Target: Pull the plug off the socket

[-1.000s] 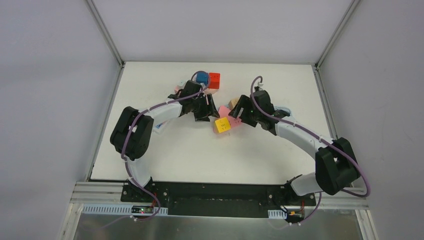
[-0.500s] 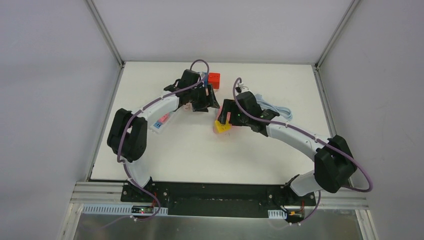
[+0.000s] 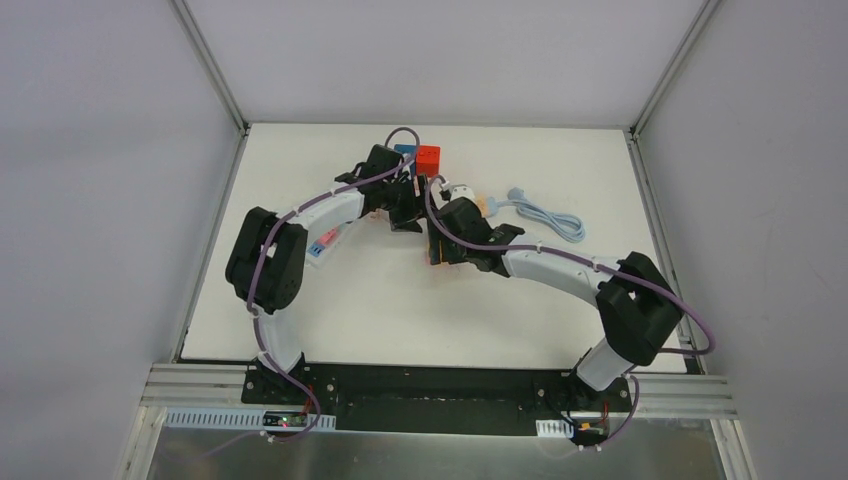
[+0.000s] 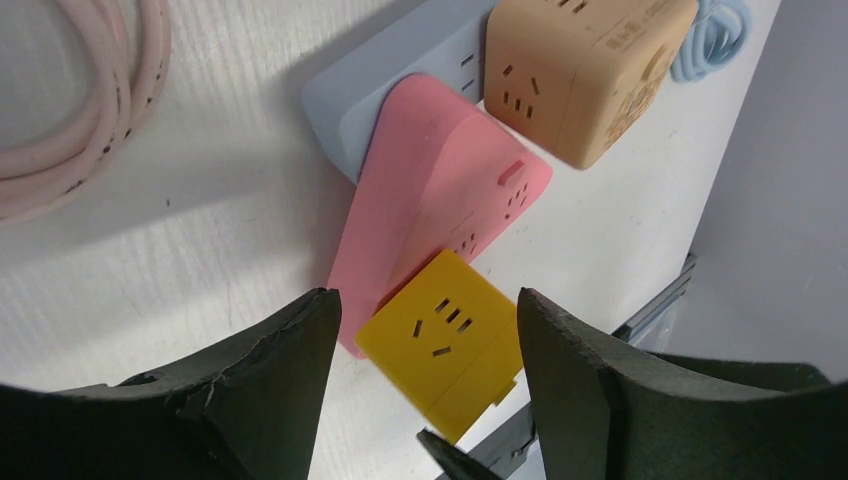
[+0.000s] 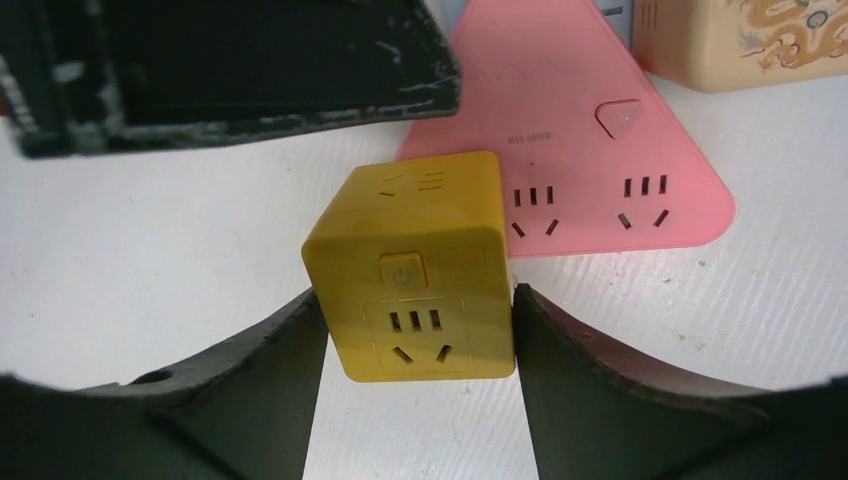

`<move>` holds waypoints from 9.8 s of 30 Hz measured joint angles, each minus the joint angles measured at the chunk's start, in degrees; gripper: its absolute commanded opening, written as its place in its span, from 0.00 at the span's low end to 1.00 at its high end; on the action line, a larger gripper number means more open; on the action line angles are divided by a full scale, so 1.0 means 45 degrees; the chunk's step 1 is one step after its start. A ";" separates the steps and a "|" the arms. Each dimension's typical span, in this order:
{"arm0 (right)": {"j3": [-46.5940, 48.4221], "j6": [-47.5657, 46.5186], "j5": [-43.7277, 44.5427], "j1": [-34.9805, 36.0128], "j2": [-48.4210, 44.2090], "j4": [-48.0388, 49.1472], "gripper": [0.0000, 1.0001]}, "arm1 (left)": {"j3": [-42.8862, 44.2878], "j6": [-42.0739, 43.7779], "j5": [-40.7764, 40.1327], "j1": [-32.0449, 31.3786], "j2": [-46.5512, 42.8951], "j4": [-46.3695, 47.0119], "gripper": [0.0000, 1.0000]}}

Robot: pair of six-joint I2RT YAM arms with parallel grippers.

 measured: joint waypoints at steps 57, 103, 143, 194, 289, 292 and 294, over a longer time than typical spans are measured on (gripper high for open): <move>-0.1579 -0.2744 0.0272 0.0743 -0.1122 0.0908 0.00 | -0.1486 -0.0039 0.0330 -0.0481 0.1025 0.1855 0.25; -0.2671 -0.3672 -0.1530 -0.0131 -0.2531 0.1069 0.00 | -0.2084 -0.0563 0.0602 -0.0967 0.0797 0.2293 0.18; -0.2603 -0.4095 -0.0350 0.0427 -0.2361 0.0767 0.00 | -0.1273 -0.0486 0.0787 -0.1039 0.1345 0.1525 0.16; -0.2526 -0.0510 -0.1418 -0.2438 -0.6450 0.1428 0.00 | 0.0942 0.0355 0.0962 -0.1190 0.2161 -0.1030 0.36; 0.2856 -0.5425 -0.4090 -0.5056 0.2511 -0.0908 0.39 | 0.1535 -0.0573 -0.1015 -0.0690 0.1307 -0.1151 0.91; 0.3181 -0.5032 -0.3473 -0.4580 0.2735 -0.1015 0.39 | 0.1535 -0.0573 -0.1020 -0.0690 0.1394 -0.1166 0.90; 0.3458 -0.4595 -0.3206 -0.4158 0.2929 -0.1127 0.39 | 0.1530 -0.0573 -0.1039 -0.0690 0.1409 -0.1166 0.89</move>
